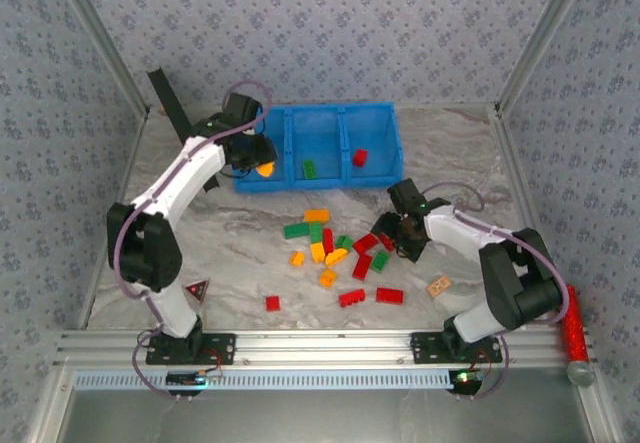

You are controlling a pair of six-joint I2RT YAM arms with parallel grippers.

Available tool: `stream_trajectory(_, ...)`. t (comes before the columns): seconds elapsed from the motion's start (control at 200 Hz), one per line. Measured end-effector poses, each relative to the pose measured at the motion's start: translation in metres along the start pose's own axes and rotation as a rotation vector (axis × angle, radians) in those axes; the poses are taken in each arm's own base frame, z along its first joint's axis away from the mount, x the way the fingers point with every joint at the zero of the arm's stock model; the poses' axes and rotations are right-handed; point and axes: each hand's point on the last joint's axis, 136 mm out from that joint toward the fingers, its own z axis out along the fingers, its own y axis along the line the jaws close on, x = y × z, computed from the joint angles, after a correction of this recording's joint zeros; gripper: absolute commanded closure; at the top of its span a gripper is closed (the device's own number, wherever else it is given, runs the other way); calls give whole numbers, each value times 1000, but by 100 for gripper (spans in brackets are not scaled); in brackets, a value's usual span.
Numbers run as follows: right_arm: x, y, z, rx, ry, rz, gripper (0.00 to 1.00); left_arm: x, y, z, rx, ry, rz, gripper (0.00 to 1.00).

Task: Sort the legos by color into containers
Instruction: Pick up the lego from the center of the table.

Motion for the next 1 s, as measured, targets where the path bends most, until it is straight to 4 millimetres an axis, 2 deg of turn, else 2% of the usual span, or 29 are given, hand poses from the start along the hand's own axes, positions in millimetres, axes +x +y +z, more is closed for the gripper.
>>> stream_trajectory(0.195,-1,0,3,32,16,23,15,-30,8,39,-45,3,-5,65)
stream_trajectory(0.43,-1,-2,6,71,37,30,18,-42,18,87,-90,35,-7,64)
stream_trajectory(0.505,-1,-3,7,85,39,29,25,-42,26,97,-111,49,-11,64)
stream_trajectory(0.68,-1,-8,7,141,51,-9,40,-46,38,113,-136,66,-20,63)
stream_trajectory(0.785,-2,-6,8,164,44,-44,47,-44,40,117,-146,77,-13,63)
stream_trajectory(0.999,0,-15,10,229,44,-94,60,-38,45,127,-160,101,-3,60)
